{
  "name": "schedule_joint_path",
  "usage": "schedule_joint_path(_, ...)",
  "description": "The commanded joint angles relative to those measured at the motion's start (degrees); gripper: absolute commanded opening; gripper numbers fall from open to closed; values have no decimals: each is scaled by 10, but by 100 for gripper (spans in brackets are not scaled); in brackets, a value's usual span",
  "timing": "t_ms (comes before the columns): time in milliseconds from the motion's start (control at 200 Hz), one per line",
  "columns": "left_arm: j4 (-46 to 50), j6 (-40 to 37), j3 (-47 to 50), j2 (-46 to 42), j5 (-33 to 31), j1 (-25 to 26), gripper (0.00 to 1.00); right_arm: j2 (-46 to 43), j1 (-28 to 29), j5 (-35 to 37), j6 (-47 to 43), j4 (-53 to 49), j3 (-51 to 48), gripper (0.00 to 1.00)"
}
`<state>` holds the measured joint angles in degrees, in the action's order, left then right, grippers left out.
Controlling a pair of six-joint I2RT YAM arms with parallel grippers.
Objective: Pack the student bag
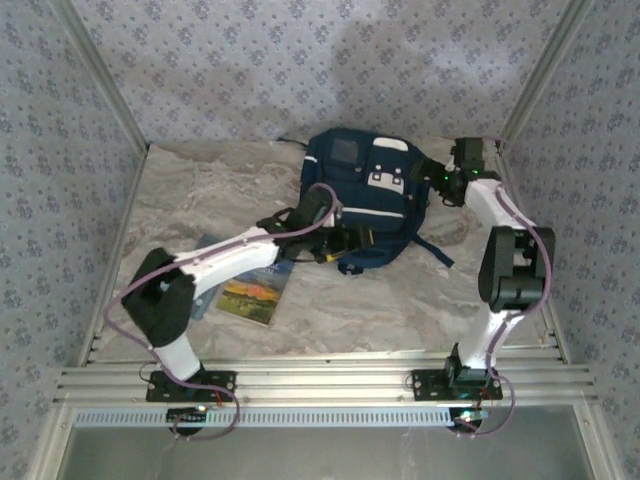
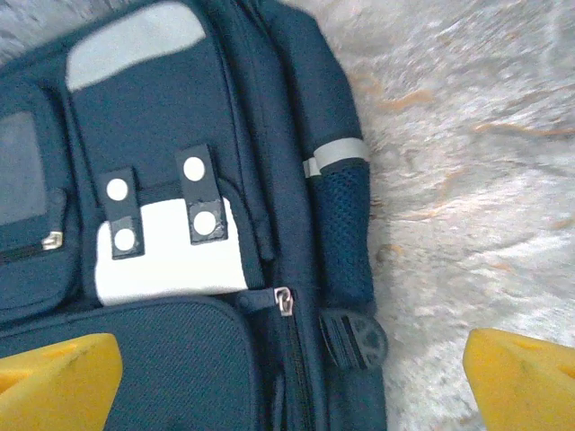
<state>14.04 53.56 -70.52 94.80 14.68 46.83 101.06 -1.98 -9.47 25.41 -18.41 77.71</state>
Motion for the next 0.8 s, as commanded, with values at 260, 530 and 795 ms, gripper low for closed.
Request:
schedule_joint_path(260,184,-149,134,-148,-119,-174,90,-219,219,57,62,8,-215,84)
schedule_joint_path(530,182,-184,210,-170,-145,-278,90,-148,436,99,159,81,-225,44)
schedule_joint_path(795,133,-205,269,-168,-121,-333,89,8,520,77,181,130,-143,41)
